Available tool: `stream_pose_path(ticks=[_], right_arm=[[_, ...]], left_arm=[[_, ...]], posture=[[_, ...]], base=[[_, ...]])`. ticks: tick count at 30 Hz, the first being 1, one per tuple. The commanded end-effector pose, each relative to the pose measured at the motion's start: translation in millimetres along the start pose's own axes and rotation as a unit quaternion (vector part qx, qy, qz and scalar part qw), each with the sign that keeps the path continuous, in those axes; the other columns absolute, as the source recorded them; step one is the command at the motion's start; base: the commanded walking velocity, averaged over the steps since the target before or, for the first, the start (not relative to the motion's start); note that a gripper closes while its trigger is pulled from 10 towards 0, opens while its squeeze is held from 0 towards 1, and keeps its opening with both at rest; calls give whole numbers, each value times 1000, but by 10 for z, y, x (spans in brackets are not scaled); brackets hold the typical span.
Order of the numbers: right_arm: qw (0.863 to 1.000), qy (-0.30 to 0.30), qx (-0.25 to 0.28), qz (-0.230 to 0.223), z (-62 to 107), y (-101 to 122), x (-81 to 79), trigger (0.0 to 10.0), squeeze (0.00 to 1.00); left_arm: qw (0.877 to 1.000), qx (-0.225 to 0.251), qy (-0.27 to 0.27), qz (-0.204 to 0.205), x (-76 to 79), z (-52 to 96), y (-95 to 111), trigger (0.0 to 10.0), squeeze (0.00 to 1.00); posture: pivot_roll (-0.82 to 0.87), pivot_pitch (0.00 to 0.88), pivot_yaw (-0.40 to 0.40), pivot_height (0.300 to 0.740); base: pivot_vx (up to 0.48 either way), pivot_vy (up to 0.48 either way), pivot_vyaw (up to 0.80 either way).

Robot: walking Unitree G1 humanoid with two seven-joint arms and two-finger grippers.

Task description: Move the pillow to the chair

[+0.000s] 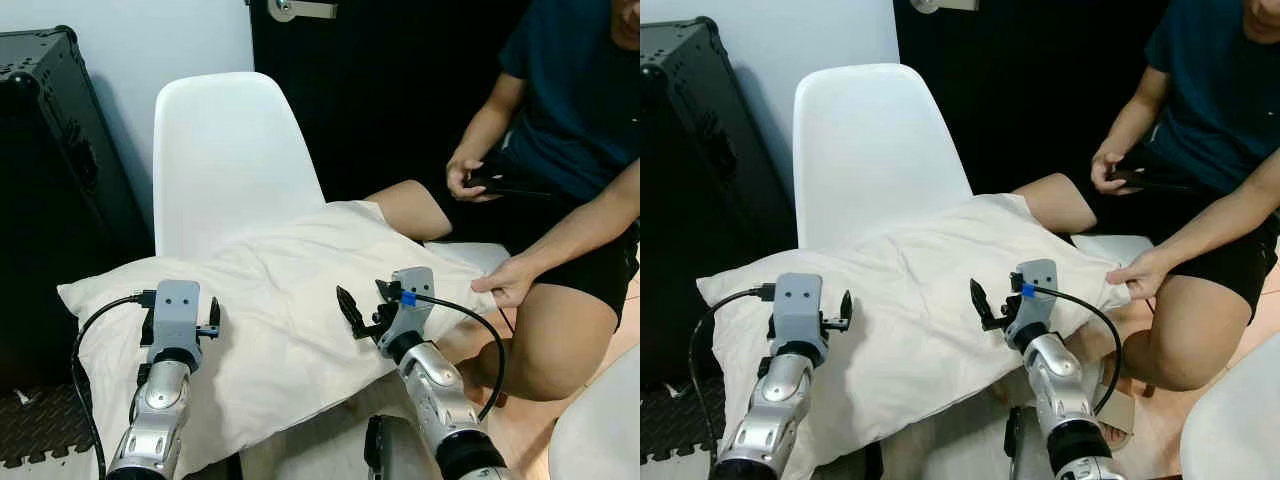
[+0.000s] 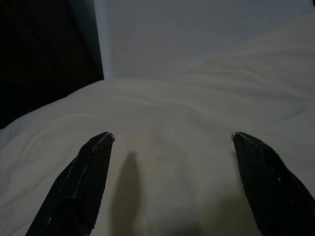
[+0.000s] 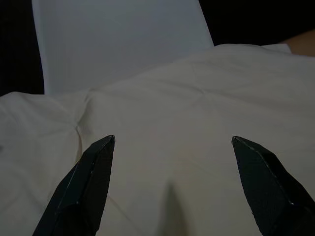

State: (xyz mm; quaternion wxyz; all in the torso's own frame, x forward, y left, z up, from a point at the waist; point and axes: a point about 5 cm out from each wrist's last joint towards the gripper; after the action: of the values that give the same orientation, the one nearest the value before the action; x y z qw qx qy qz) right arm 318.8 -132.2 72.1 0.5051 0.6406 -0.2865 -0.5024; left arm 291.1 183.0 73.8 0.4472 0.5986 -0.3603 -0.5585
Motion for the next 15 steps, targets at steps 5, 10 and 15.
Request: stream_pose_path(ticks=[5,10,15], right_arm=[[1000,2,0,1,26,-42,-5,10000,0],[1000,-6,-13,10,22,-83,-4,10000,0],[1000,-7,-17,10,28,-112,-13,10000,0]], left_arm=[[1000,-1,-6,-13,-25,21,-40,10000,0],[1000,-2,-7,-15,-41,27,-55,10000,0],[1000,-7,-8,-19,-53,27,-76,10000,0]], posture=[[6,28,-36,623],[8,24,-35,632],[8,29,-33,632]], base=[[0,0,0],[0,0,0],[0,0,0]])
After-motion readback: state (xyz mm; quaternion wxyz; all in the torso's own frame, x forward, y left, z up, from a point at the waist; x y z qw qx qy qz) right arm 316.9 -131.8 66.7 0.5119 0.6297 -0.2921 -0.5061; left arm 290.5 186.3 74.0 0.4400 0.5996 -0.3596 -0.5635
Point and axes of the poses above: a point about 5 cm out from each wrist's last joint towards the gripper, its own z axis pointing back from the gripper into the wrist, its own y axis along the axis of the wrist's last joint, x = y × z, and after that the axes turned 12 degrees about -z, right-handed
